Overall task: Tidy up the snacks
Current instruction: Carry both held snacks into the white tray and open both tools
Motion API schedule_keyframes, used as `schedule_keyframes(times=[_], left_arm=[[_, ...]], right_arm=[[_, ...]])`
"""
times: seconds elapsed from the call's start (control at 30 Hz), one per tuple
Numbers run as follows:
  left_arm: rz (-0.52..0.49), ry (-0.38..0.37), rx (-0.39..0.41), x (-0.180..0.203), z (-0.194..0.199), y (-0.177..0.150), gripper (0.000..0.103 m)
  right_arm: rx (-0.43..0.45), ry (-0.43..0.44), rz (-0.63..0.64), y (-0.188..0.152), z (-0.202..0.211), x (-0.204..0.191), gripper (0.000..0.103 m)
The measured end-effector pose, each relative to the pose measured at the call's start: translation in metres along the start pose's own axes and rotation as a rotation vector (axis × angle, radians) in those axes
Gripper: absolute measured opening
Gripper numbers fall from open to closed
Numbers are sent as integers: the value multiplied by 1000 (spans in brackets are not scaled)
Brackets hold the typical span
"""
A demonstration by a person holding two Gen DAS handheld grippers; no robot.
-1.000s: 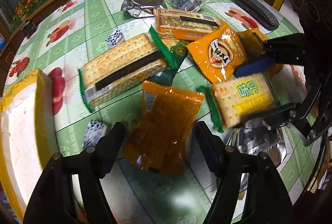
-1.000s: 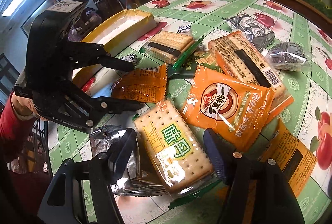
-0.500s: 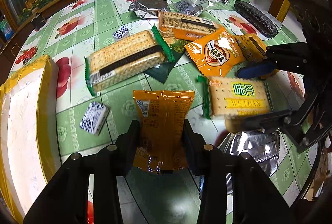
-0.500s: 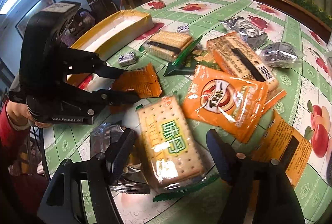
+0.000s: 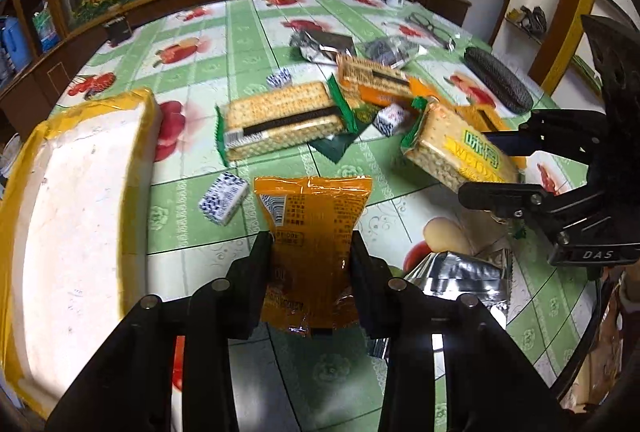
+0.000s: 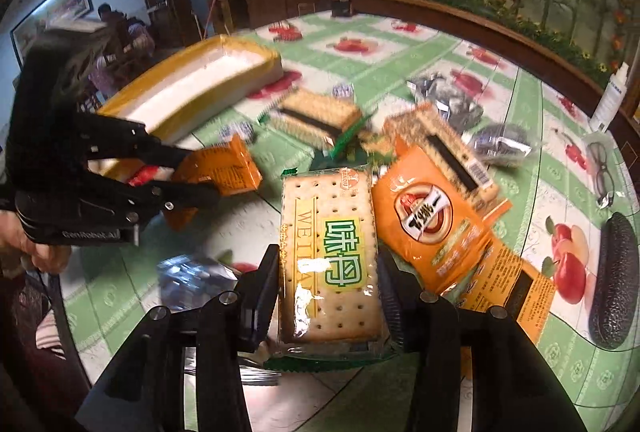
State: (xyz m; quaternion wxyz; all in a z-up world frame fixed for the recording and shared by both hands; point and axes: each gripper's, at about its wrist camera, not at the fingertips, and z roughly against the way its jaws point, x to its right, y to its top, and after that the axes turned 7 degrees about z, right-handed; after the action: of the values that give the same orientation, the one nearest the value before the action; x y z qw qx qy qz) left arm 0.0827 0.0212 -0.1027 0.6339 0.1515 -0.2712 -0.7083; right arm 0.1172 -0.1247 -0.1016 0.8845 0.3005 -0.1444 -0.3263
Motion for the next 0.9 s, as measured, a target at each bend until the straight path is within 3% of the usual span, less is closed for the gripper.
schedule_keyframes(times=[0.17, 0.37, 0.6, 0.9], left_arm=[[62, 71, 86, -16, 33, -2, 35], [180, 155, 150, -58, 64, -11, 35], [279, 238, 172, -106, 78, -24, 35], [386, 282, 173, -153, 77, -38, 35]], right_arm=[[88, 29, -24, 17, 22, -15, 47], [148, 105, -49, 39, 20, -38, 47], [161, 190, -49, 63, 1, -69, 47], [129, 269, -29, 100, -36, -110, 47]])
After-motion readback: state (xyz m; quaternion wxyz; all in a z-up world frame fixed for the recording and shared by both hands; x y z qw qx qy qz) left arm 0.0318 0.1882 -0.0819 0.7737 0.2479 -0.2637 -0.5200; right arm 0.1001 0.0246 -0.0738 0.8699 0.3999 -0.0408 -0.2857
